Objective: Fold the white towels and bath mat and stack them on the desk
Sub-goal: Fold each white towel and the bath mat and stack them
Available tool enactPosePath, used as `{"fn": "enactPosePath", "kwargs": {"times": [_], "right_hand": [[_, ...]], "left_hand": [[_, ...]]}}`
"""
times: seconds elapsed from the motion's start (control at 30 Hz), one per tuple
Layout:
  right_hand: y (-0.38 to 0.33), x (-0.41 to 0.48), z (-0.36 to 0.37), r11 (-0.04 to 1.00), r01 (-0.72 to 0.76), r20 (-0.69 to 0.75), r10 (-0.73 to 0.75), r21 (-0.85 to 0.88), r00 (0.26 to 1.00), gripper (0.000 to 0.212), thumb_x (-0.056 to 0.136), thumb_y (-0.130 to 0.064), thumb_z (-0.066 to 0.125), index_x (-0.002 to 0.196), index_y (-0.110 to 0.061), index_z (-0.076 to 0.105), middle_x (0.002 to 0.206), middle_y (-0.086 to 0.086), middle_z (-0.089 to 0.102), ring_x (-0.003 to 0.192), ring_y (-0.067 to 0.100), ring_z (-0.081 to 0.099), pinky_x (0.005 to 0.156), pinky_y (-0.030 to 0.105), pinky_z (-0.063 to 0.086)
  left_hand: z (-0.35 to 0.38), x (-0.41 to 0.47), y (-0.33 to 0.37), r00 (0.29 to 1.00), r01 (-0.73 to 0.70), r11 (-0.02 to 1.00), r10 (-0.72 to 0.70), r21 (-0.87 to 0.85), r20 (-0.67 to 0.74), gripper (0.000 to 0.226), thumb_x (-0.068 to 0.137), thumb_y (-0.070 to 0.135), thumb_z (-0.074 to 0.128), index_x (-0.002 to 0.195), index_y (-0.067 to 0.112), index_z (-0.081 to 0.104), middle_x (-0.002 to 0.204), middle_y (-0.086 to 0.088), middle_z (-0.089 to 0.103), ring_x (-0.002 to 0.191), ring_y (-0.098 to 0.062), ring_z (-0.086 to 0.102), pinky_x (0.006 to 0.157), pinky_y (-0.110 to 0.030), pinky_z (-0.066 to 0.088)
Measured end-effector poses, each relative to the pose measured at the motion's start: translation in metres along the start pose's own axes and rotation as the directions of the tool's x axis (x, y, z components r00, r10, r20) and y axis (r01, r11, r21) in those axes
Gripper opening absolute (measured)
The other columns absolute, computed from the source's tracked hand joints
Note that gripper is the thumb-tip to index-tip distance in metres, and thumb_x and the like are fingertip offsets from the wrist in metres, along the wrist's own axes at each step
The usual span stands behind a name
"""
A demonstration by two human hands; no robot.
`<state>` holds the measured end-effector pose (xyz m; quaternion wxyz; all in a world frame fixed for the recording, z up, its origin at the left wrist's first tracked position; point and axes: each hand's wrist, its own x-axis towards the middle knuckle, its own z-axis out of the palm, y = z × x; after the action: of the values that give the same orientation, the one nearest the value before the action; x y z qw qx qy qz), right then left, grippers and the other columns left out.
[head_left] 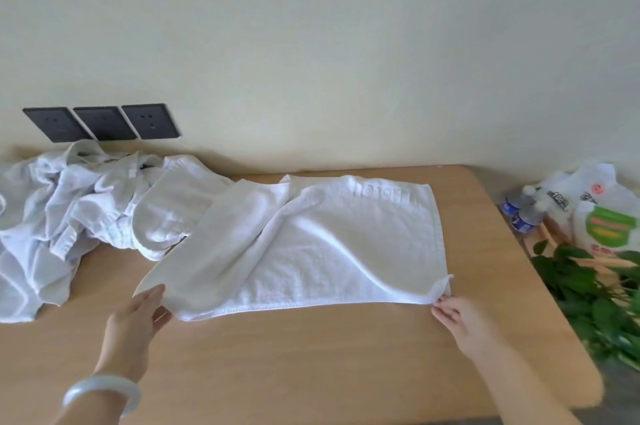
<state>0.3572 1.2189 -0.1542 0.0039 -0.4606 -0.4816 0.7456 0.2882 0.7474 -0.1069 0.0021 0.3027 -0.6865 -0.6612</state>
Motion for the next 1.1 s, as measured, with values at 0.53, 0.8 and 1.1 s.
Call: {"fn": "enactPosePath", "kwargs": {"times": [0.53,0.8,1.1], "right_hand": [[-0.039,-0.106,0.138,0.386,0.794,0.437,-0.680,-0.470,0.589,0.015,0.090,-0.008,0.060,0.080,-0.020,0.060,0.069,-0.010,0.053,0.064,0.004,0.048,0.058,0.012,0.035],[0.013,-0.126,0.173,0.340,0.803,0.528,-0.617,-0.489,0.583,0.021,0.098,-0.015,0.051,0.109,-0.015,0.069,0.086,-0.010,0.055,0.088,-0.002,0.054,0.071,0.009,0.039],[0.007,-0.138,0.178,0.441,0.775,0.344,-0.715,-0.453,0.609,0.012,0.091,-0.019,0.064,0.099,-0.023,0.073,0.080,-0.014,0.062,0.084,0.007,0.059,0.073,0.010,0.041]], "left_hand": [[0.100,-0.072,0.088,0.849,-0.515,0.750,0.376,0.416,0.372,0.043,0.088,0.012,0.065,0.122,0.035,0.057,0.073,-0.017,0.063,0.064,-0.026,0.056,0.060,-0.031,0.043],[0.143,-0.104,0.054,0.873,-0.395,0.840,0.216,0.372,0.437,0.014,0.093,0.017,0.057,0.083,0.013,0.065,0.074,-0.008,0.068,0.075,-0.026,0.065,0.072,-0.042,0.052],[0.149,-0.112,0.057,0.811,-0.568,0.687,0.372,0.453,0.452,0.021,0.098,0.025,0.053,0.083,0.013,0.063,0.062,0.004,0.061,0.060,-0.009,0.054,0.054,-0.018,0.041]]}}
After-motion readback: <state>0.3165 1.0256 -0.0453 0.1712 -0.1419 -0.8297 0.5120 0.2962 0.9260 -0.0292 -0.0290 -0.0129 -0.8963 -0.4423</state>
